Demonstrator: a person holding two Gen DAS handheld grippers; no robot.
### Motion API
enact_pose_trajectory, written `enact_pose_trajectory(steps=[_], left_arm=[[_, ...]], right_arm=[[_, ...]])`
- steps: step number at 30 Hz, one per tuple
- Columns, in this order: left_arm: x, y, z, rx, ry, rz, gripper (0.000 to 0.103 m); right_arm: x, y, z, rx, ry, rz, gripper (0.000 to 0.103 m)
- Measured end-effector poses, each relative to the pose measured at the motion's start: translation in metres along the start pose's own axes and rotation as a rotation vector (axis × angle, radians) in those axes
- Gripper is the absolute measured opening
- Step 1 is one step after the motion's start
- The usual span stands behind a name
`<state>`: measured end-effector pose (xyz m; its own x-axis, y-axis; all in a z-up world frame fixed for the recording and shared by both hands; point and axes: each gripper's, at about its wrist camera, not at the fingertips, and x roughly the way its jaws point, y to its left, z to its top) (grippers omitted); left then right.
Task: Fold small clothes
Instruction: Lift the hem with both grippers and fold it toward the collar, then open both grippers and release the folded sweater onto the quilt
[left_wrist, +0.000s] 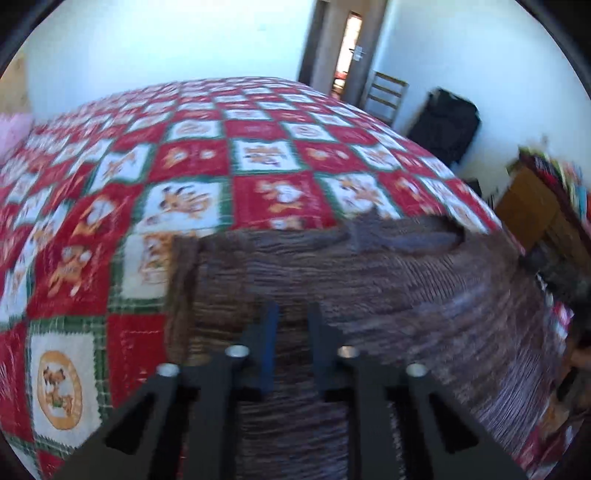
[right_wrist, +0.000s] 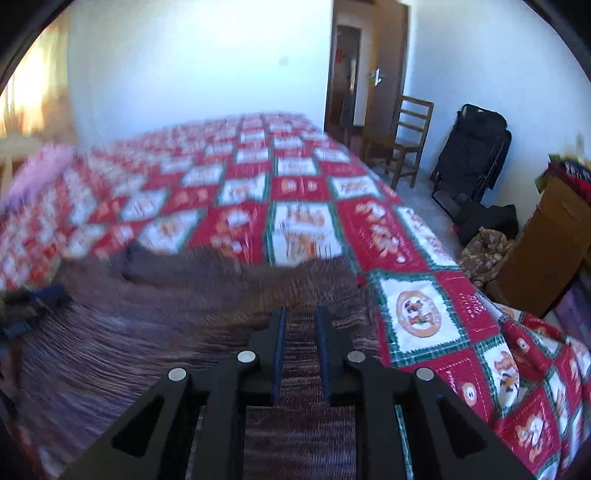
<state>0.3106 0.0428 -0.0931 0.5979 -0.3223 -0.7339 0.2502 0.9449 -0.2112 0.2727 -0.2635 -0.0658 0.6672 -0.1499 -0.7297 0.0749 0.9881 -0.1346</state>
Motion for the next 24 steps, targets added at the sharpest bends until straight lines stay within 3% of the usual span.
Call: enact_pose_trajectory(steps=[3,5,13,15,17,19,24], left_arm=[[0.002,0.013,0.003,-0.039,-0.019,0.052,0.015],[0.005,0.022,0.004,-0.09,-0.018,0.015,0.015],[0.007,0.019,0.015,-0.093,-0.002,0.022,0.015],[-0.013,0.01,0.013,-0.029,-0.007,0.057,0.024],[-0.038,0.002,0.006,0.037,-0.055,0.085,0.061],[-0.063,-0.005,-0.006,0.075,-0.083,0.091,0.074],[-0.09,-0.02,-0.042,0.087,-0.063,0.054,0.074]], right_arm=[[0.035,-0.016,0.002,0.118,0.039,0.033,0.018],[0.044,-0.023,0.006,0.149,0.012,0.043,0.02],[0.045,-0.014,0.01,0.117,0.016,0.01,0.022],[0.036,-0.007,0.017,0.065,0.029,-0.024,0.022],[-0.002,0.002,0.016,0.055,-0.087,-0.047,0.022],[-0.035,0.013,0.009,0.072,-0.132,0.047,0.023],[-0.065,0.06,-0.041,0.135,-0.012,0.296,0.025]])
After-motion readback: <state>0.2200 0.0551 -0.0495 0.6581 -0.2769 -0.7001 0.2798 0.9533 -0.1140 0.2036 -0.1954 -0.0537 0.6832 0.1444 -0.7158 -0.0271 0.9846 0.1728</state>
